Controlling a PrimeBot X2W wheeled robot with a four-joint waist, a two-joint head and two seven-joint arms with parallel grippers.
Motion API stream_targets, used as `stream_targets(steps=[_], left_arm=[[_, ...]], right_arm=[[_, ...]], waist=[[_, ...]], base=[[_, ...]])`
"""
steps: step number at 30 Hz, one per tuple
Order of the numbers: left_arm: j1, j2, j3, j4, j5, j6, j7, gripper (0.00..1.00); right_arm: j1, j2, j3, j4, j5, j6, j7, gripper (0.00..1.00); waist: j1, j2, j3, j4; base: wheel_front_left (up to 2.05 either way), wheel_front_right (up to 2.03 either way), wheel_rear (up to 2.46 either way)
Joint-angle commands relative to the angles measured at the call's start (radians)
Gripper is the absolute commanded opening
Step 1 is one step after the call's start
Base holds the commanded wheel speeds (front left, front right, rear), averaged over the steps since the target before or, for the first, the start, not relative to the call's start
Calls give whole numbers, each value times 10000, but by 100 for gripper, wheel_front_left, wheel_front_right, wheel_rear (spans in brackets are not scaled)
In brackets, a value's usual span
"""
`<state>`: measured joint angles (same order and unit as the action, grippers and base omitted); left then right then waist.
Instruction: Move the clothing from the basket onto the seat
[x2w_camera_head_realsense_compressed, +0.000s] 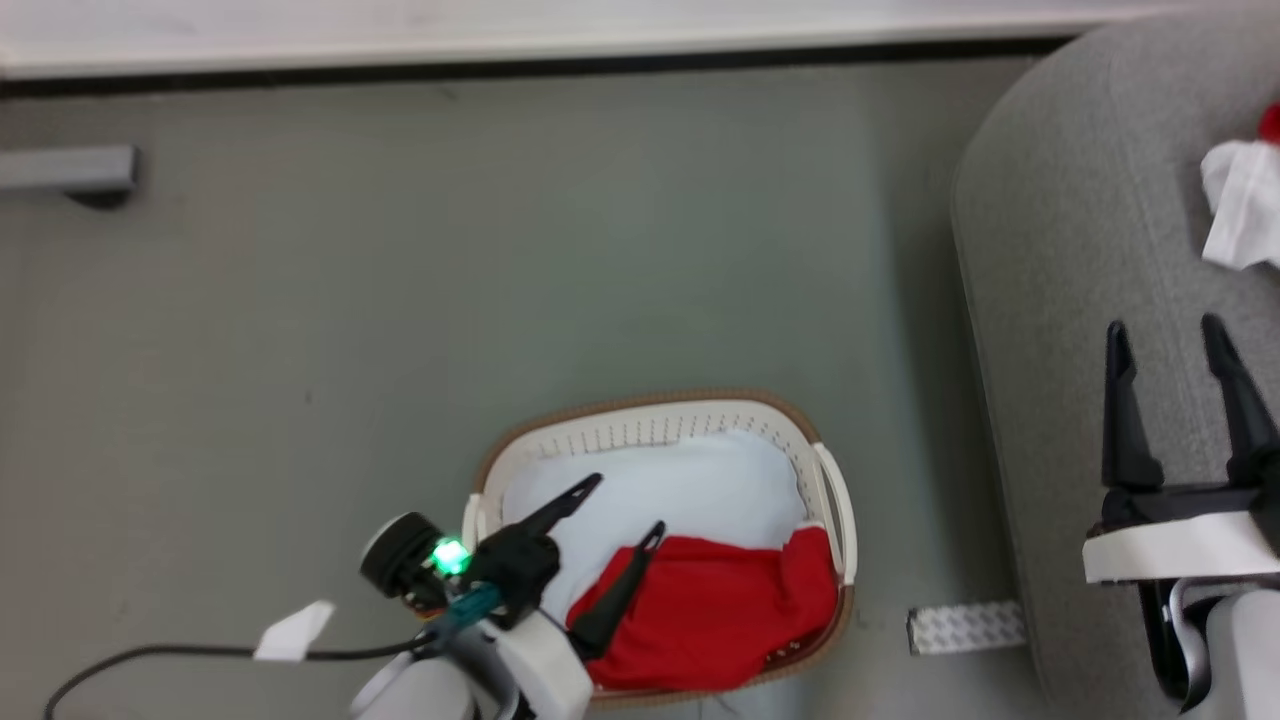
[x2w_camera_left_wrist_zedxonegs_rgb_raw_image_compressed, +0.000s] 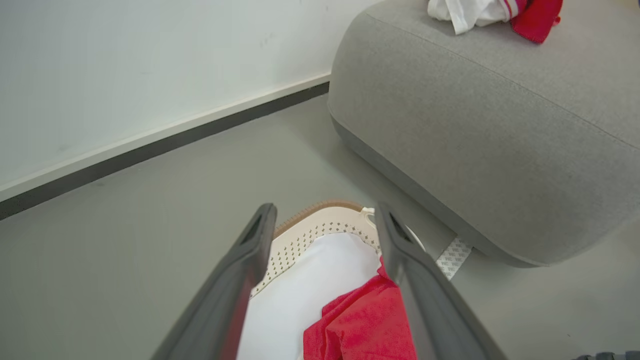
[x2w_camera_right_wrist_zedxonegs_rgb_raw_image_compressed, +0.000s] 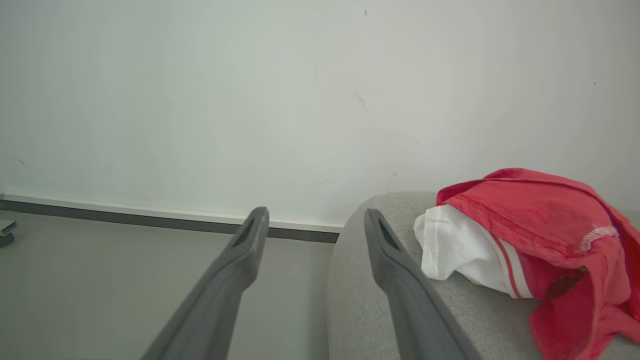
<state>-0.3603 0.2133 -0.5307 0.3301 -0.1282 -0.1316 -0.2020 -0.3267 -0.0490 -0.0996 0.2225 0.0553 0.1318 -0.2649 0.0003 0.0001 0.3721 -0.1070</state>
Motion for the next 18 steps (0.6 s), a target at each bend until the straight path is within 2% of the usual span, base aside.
stream_targets(steps=[1, 9, 18], left_arm=[[-504, 225, -623, 93, -145, 24, 229, 100], [-2441, 561, -3023, 600, -433, 21, 1514, 100], [-4099, 517, -4422, 1300, -617, 19, 2413, 100]], right_arm=[[-319, -25, -115, -182, 5, -22, 8, 100], [-1171, -22, -424, -913, -75, -22, 10, 100], [-1836, -22, -422, -1570, -231, -22, 10, 100]], waist=[[-3, -1, 1096, -360], [-3, -1, 2880, -576], [-3, -1, 4575, -591]], base=[[0, 0, 0], [0, 0, 0], [0, 0, 0]])
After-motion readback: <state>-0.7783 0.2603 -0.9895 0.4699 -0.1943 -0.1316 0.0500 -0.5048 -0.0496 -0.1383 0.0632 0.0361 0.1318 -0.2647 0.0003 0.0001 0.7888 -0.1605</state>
